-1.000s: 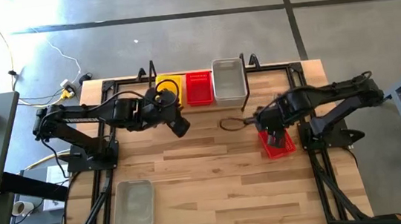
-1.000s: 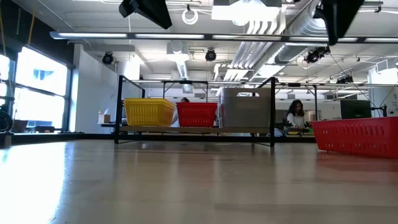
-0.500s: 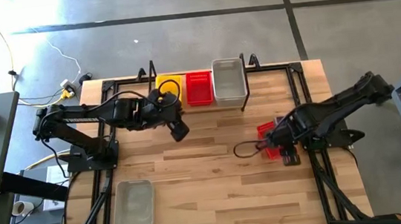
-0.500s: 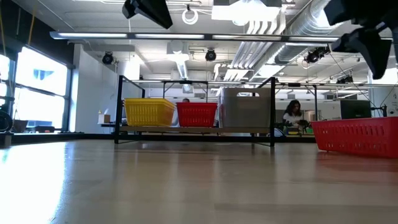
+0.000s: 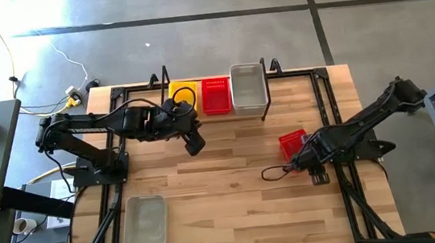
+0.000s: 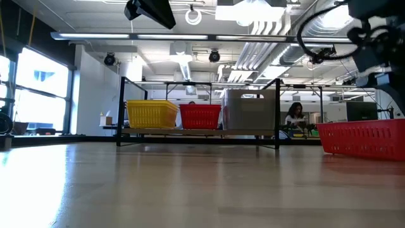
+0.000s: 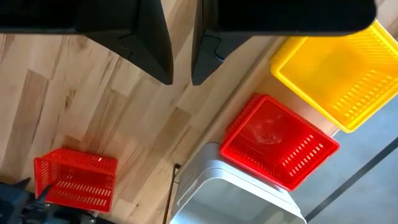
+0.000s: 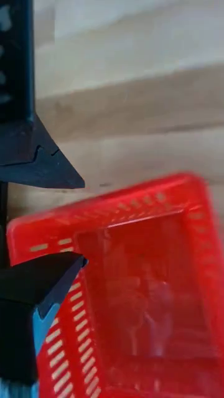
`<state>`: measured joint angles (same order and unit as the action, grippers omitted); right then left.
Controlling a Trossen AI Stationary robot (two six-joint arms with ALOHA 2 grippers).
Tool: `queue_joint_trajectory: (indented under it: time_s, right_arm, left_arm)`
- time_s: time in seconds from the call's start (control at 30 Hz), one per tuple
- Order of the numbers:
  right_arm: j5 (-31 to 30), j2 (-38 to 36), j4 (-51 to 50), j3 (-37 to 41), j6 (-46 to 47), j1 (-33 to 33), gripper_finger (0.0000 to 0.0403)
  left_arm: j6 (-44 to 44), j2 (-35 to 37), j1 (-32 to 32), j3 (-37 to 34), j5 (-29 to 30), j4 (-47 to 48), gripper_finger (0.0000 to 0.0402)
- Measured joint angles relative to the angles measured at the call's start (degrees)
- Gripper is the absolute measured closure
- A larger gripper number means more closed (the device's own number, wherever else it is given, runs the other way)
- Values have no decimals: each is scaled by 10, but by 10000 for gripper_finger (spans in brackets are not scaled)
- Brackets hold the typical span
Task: Stack baskets on shelf by color
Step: Stack the red basket on top of the red baskets on the shelf
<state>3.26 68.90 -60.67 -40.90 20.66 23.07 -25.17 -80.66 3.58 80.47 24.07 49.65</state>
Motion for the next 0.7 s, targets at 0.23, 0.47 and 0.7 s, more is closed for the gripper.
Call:
queue_joint_trajectory:
  time_s: [0.23, 0.47, 0.7]
  right_arm:
    - [-13, 0, 47, 59, 17, 0, 258]
    - [-10, 0, 55, 58, 49, 0, 344]
    - [-13, 0, 61, 6, 68, -2, 389]
  left_arm:
    - [-1, 0, 0, 0, -10, 0, 353]
    - [-1, 0, 0, 0, -16, 0, 353]
    - [-1, 0, 0, 0, -16, 0, 353]
